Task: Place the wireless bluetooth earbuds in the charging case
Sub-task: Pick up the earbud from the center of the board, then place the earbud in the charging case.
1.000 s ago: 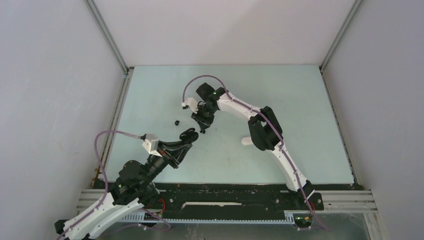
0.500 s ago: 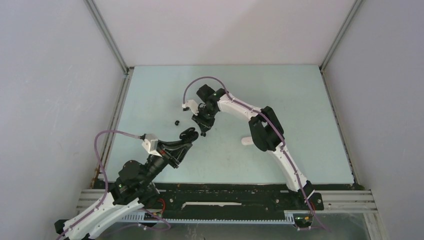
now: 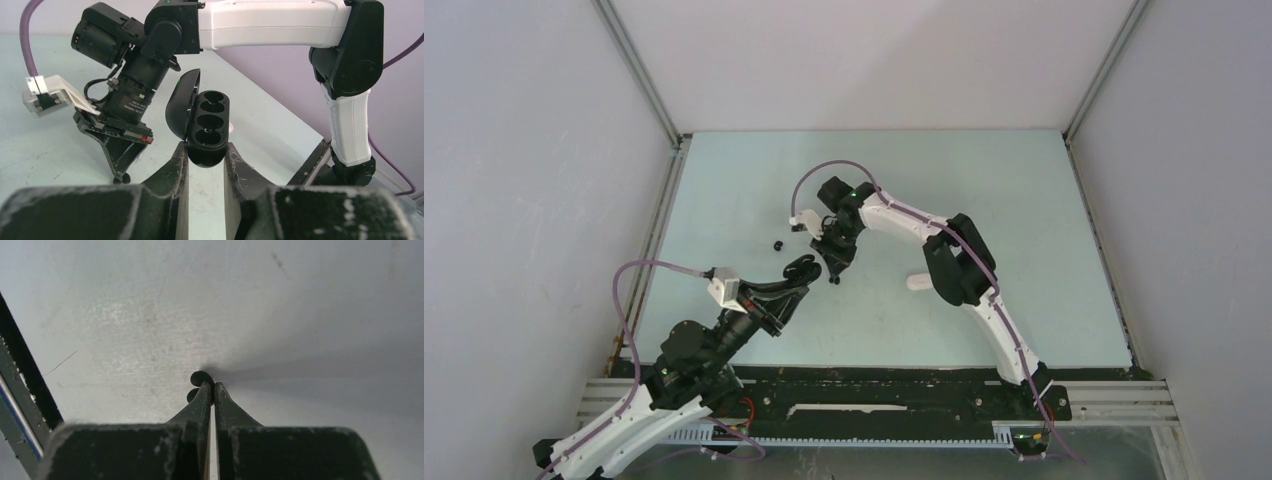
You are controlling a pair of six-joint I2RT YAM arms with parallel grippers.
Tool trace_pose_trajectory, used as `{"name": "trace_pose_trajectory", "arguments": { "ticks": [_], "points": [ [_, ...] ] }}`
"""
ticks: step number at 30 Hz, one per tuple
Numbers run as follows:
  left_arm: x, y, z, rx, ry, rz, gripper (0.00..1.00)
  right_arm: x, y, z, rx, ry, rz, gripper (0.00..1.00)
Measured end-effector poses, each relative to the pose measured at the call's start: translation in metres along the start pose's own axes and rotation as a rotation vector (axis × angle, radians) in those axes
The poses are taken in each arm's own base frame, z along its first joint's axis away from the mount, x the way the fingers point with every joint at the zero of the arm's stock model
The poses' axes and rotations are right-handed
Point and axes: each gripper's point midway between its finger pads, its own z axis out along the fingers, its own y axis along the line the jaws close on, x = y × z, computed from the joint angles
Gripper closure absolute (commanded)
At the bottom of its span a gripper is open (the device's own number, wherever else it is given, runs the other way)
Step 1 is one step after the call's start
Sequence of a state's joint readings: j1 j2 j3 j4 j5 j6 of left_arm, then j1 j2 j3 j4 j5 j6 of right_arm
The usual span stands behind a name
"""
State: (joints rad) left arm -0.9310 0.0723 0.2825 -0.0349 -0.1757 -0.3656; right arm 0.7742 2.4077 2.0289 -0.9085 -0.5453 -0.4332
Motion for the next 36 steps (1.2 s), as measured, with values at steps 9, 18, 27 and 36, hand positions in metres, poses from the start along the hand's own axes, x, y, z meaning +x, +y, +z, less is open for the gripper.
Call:
{"name": "trace_pose_trajectory", "arguments": {
  "ticks": [9, 18, 27, 36],
  "points": [
    [0.000, -0.003, 0.001, 0.014, 0.000, -0.002, 1.00, 0.028, 0.027, -0.022, -0.024, 0.043, 0.031, 1.00],
    [0.012, -0.013, 0.009, 0.080, 0.027, 0.000, 1.00, 0.017, 0.031, -0.135, 0.108, -0.138, 0.004, 1.00],
    [0.078, -0.010, 0.021, 0.149, 0.168, 0.056, 1.00, 0.019, 0.086, -0.269, 0.265, -0.357, -0.199, 1.00],
    [0.101, -0.032, 0.023, 0.330, 0.198, 0.143, 1.00, 0.026, 0.184, -0.268, 0.175, -0.386, -0.468, 1.00]
  ]
}}
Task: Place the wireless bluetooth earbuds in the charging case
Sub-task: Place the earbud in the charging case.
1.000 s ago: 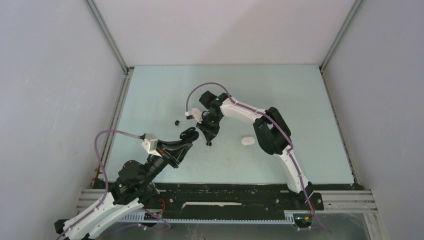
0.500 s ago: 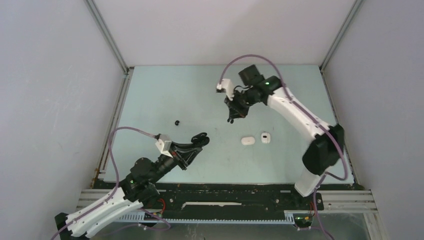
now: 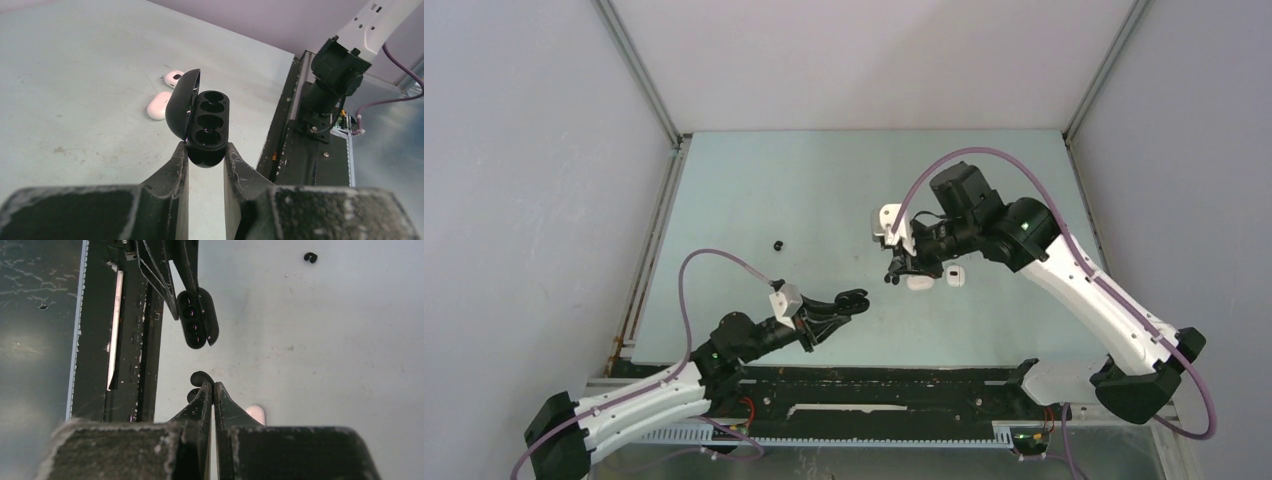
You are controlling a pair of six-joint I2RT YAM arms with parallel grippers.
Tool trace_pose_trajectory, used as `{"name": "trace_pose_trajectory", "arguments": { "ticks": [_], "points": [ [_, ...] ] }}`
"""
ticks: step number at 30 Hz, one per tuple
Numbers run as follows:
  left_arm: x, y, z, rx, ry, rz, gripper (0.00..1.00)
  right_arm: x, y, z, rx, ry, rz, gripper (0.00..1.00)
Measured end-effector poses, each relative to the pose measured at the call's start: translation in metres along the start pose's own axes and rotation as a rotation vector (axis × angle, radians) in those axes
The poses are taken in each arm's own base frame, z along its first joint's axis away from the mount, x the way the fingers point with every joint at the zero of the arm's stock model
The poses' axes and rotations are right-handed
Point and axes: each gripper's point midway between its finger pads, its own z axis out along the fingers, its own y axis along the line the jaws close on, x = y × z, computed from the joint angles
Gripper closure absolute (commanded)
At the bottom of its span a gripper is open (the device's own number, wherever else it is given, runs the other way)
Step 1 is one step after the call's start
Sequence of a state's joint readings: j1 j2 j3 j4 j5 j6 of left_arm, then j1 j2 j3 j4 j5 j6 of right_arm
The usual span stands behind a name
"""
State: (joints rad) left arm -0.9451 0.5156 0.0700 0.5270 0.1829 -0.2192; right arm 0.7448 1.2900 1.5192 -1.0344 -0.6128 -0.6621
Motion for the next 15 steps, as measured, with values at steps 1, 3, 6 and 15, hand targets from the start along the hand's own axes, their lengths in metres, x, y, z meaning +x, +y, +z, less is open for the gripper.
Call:
{"name": "trace_pose_trajectory", "arguments": {
  "ticks": [1, 3, 6, 15],
  "points": [
    [0.000, -0.002, 0.001, 0.013, -0.001, 0.008, 1.00, -0.002, 0.005, 0.003, -0.013, 0.002, -0.013, 1.00],
    [-0.001, -0.005, 0.002, 0.032, -0.007, 0.022, 1.00, -0.004, 0.011, 0.007, -0.020, 0.017, -0.032, 1.00],
    [-0.004, -0.007, 0.003, 0.047, -0.019, 0.042, 1.00, -0.006, 0.013, 0.013, -0.021, 0.039, -0.054, 1.00],
    [-0.021, -0.011, 0.004, 0.059, -0.082, 0.052, 1.00, -0.019, 0.038, 0.036, -0.024, 0.104, -0.205, 1.00]
  ]
}}
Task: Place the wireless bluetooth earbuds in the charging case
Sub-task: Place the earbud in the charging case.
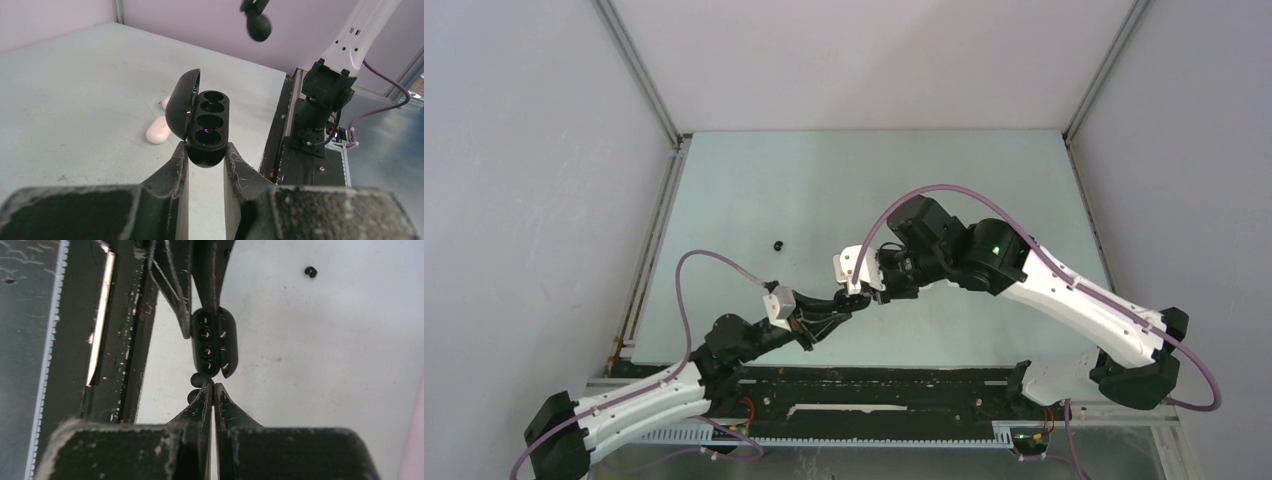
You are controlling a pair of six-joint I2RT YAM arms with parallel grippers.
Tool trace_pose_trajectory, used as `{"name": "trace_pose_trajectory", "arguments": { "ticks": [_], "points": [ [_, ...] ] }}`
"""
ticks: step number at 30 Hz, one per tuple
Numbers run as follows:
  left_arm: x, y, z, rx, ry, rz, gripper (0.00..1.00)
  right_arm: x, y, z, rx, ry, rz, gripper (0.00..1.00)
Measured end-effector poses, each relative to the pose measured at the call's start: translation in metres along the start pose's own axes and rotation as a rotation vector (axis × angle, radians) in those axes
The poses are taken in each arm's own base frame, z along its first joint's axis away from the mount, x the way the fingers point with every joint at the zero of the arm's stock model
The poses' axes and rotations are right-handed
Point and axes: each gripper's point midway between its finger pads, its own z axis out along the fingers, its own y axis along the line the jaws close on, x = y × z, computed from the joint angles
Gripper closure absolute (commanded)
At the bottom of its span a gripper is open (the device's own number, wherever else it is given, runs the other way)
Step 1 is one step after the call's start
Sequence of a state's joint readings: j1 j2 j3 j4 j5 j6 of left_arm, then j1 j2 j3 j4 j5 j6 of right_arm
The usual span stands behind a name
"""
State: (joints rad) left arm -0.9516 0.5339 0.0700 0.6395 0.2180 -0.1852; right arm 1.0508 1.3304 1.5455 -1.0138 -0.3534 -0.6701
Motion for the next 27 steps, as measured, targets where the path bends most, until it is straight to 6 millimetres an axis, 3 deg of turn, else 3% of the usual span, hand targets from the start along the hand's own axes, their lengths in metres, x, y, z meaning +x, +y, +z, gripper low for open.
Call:
{"name": "trace_pose_trajectory", "arguments": {
  "ticks": [9, 20, 27],
  "points": [
    [-0.021, -0.001, -0.001, -0.011, -0.080, -0.017, 1.00, 0.004, -0.022, 0.013, 0.098, 0.065, -0.024, 1.00],
    [-0.014, 0.004, 0.001, -0.041, -0.056, -0.056, 1.00, -0.035, -0.018, 0.024, 0.119, 0.020, -0.114, 1.00],
    [-0.018, 0.003, 0.001, -0.040, -0.074, -0.088, 1.00, -0.042, -0.020, 0.034, 0.170, 0.038, -0.151, 1.00]
  ]
}}
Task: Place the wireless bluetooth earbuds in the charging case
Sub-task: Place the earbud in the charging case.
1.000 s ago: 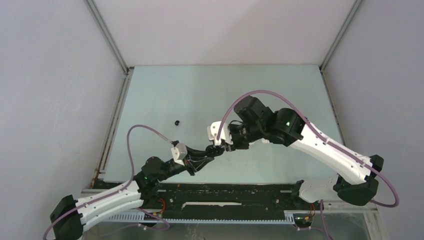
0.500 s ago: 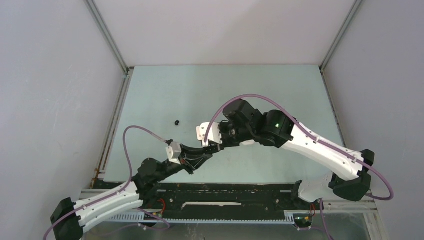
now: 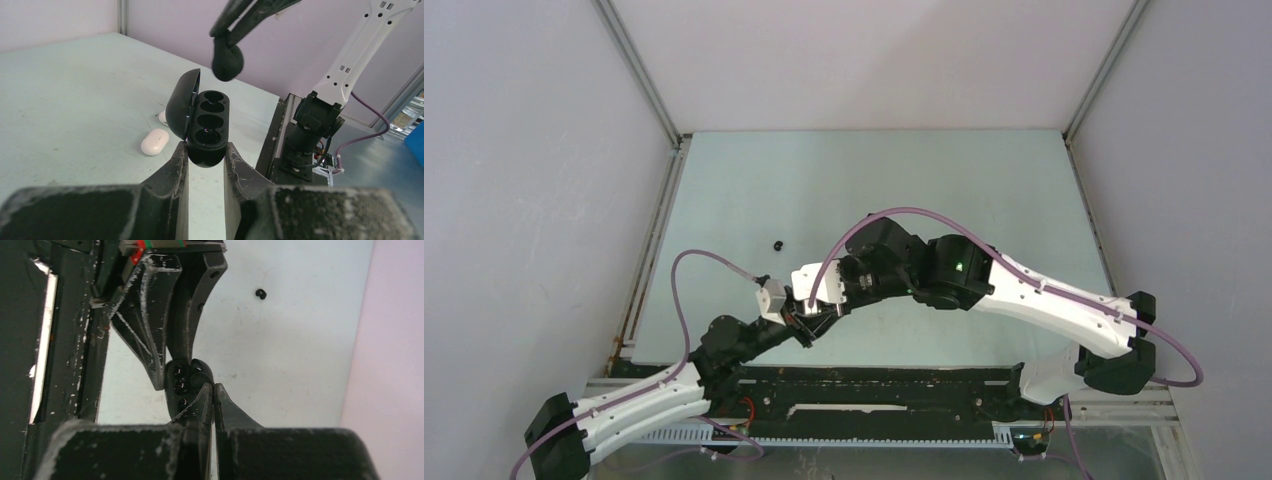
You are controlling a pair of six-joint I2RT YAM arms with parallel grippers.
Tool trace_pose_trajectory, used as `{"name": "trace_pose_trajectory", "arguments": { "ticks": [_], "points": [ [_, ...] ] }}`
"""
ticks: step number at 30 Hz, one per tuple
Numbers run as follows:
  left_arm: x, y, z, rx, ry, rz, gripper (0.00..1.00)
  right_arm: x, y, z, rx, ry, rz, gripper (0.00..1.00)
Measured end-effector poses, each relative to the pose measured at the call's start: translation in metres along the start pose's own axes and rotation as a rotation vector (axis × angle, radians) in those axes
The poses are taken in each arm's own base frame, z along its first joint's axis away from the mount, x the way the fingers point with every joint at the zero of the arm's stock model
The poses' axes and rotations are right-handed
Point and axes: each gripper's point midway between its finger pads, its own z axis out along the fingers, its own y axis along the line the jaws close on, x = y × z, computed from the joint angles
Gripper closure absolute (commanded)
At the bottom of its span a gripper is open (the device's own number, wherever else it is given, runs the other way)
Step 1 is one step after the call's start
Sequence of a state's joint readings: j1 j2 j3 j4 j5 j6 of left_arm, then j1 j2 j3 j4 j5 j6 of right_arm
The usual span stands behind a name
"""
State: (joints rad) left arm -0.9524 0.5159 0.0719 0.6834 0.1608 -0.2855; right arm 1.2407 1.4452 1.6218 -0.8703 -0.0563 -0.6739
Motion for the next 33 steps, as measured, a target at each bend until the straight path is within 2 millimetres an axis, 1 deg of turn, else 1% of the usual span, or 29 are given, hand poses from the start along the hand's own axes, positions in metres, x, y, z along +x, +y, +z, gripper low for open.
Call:
{"name": "trace_pose_trajectory", "arguments": {
  "ticks": [5, 7, 15, 20, 24, 33],
  "points": [
    [-0.004, -0.001, 0.000, 0.003, -0.012, -0.011, 1.00, 0.001, -0.010, 0.002, 0.054, 0.018, -0.005, 1.00],
    [-0.006, -0.003, 0.000, 0.006, -0.020, -0.018, 1.00, 0.002, -0.011, 0.003, 0.064, 0.023, -0.014, 1.00],
    [-0.011, -0.004, -0.001, 0.009, -0.039, -0.031, 1.00, 0.004, -0.001, 0.009, 0.052, 0.046, -0.051, 1.00],
    [-0.013, -0.004, 0.000, 0.008, -0.042, -0.033, 1.00, 0.004, 0.000, 0.010, 0.054, 0.049, -0.066, 1.00],
    [-0.022, -0.007, 0.002, 0.014, -0.061, -0.030, 1.00, 0.005, 0.001, 0.013, 0.052, 0.058, -0.074, 1.00],
    [-0.023, -0.004, 0.002, -0.005, -0.067, -0.039, 1.00, 0.004, -0.001, 0.017, 0.072, 0.058, -0.086, 1.00]
  ]
}}
